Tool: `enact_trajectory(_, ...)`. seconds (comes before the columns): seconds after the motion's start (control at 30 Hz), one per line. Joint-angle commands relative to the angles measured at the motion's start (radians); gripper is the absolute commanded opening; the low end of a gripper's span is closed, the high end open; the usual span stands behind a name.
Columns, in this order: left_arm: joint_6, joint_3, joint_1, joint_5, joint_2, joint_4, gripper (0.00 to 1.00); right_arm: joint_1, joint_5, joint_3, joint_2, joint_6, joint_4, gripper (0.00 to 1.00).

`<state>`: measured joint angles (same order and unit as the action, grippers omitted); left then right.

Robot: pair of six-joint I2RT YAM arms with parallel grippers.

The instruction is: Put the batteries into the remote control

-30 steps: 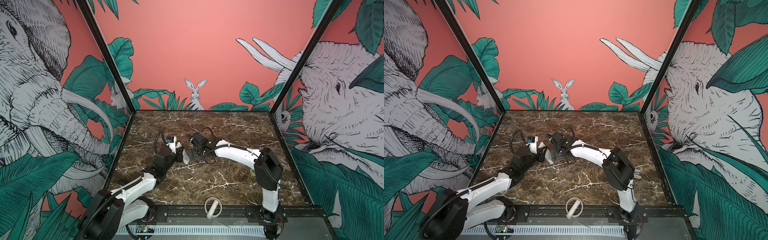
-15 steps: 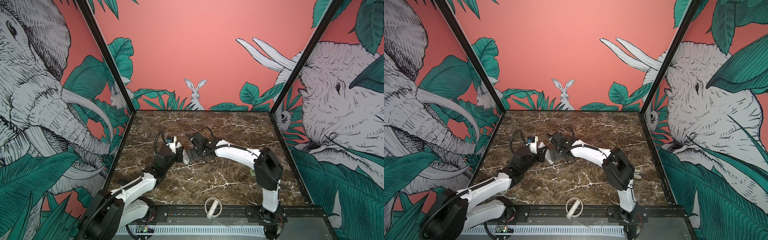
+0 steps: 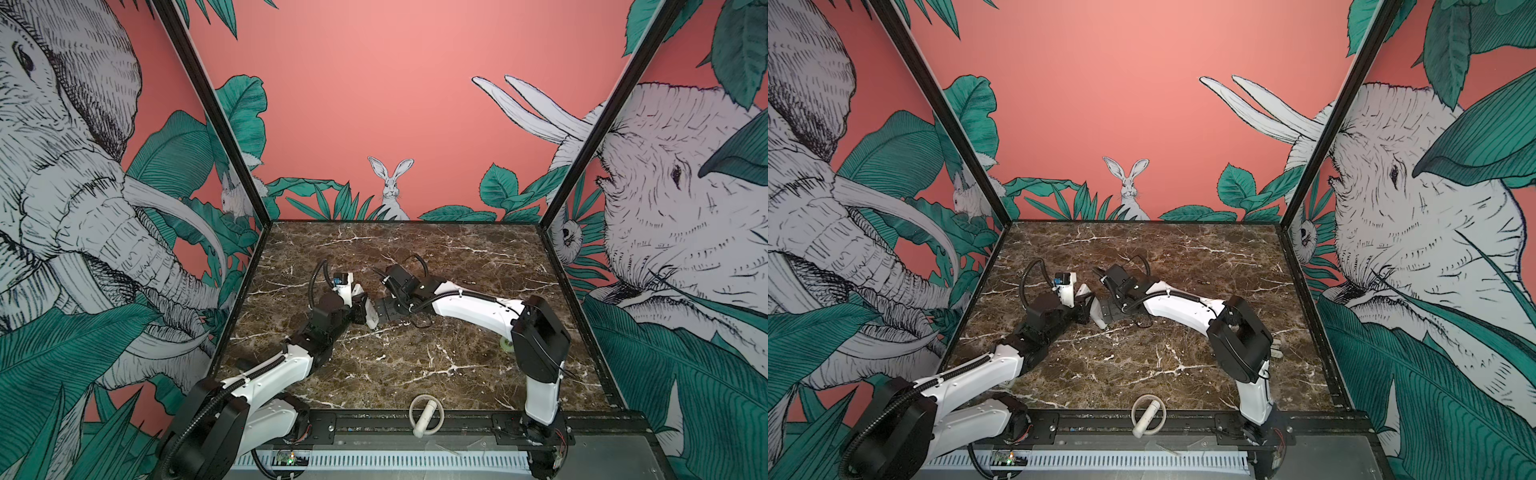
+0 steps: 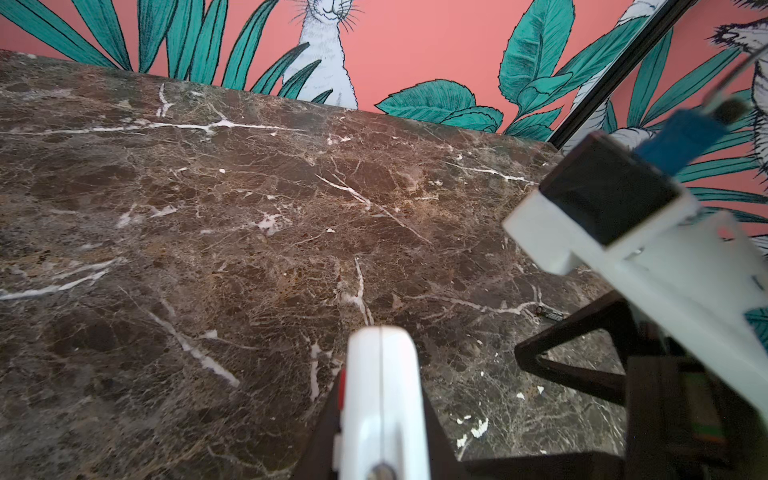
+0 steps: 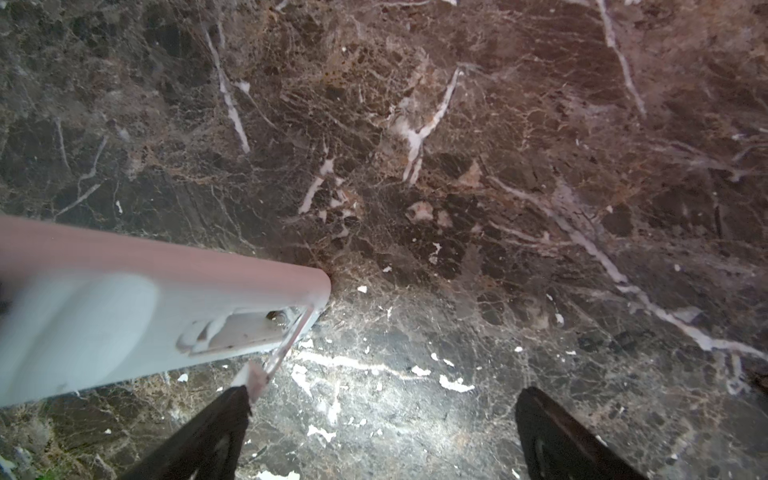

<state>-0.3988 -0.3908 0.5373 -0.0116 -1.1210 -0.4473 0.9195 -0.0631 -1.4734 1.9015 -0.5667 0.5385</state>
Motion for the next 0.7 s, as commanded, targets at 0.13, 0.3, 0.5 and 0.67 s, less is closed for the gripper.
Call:
enact_trajectory(0.13, 0.006, 0.025, 0.011, 0.032, -0.039, 0.140, 0.00, -0.009, 0.015, 0.071, -0.126, 0.035, -0.094, 0.99)
enact_trajectory(0.3, 0.007, 0.020, 0.010, 0.037, -0.036, 0.142, 0.00, -0.017, 0.016, 0.109, -0.160, 0.037, -0.101, 0.99)
enact_trajectory(0.5, 0.029, -0.008, 0.010, 0.076, -0.012, 0.163, 0.00, -0.042, 0.012, 0.214, -0.218, 0.036, -0.096, 0.99)
enact_trajectory(0.67, 0.079, -0.071, 0.009, 0.152, 0.022, 0.225, 0.00, -0.072, -0.014, 0.311, -0.292, 0.050, -0.063, 0.99)
